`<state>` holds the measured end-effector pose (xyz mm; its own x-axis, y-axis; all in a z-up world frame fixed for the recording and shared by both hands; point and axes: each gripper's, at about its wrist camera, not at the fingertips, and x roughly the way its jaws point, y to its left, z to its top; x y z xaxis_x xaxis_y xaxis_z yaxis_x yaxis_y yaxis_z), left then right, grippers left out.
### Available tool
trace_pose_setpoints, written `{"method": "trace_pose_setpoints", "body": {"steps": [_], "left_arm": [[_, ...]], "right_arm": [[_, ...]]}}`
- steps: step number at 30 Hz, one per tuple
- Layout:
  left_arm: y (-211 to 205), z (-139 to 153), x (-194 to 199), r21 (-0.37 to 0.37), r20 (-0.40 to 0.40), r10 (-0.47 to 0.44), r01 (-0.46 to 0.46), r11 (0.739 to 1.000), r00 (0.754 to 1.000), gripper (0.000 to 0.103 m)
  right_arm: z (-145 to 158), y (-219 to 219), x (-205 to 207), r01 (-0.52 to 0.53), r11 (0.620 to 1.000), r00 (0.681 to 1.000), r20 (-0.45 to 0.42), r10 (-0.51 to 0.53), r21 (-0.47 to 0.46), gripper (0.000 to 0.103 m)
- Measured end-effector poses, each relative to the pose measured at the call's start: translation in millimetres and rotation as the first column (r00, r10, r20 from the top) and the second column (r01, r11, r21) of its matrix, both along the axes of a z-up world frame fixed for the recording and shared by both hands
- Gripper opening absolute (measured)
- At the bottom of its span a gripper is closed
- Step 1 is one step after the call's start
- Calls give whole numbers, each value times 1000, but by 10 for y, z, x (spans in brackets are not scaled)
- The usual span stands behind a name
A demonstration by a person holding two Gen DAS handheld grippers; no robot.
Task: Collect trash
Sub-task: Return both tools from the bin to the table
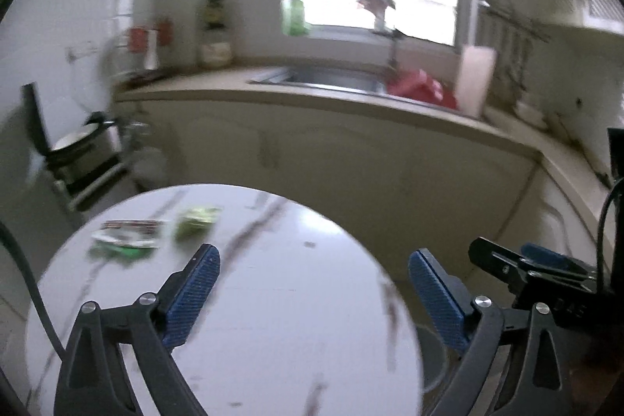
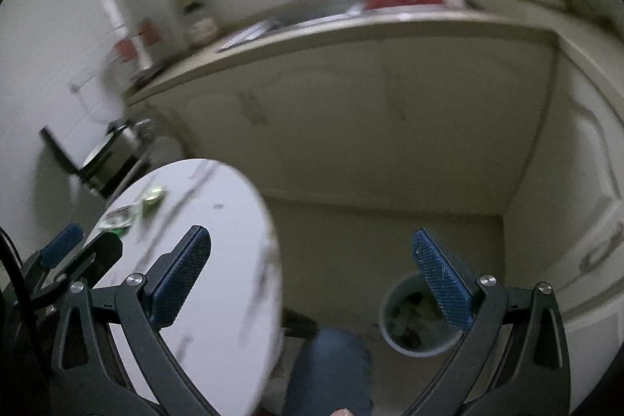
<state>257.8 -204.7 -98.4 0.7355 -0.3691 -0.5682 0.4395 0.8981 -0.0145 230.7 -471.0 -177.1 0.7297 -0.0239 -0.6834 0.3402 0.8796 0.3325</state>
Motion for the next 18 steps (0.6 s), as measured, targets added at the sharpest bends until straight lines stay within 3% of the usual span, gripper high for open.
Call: {"method": "trace_pose_setpoints", "body": {"steps": [6,10,18], "left_arm": [[850,124,-206,-33,50,139,-138,990,989,98],[1346,130,-333,-71,66,246,-241,968,967,99],[1813,14,-450,-115,62,371,-363,925,927,100]], "right_arm": [[356,873,281,-126,987,991,44,130,-96,103],[510,1397,428,-192,968,976,72,206,-162,103],[608,2144,728,-285,926,946,84,313,-246,103]]}}
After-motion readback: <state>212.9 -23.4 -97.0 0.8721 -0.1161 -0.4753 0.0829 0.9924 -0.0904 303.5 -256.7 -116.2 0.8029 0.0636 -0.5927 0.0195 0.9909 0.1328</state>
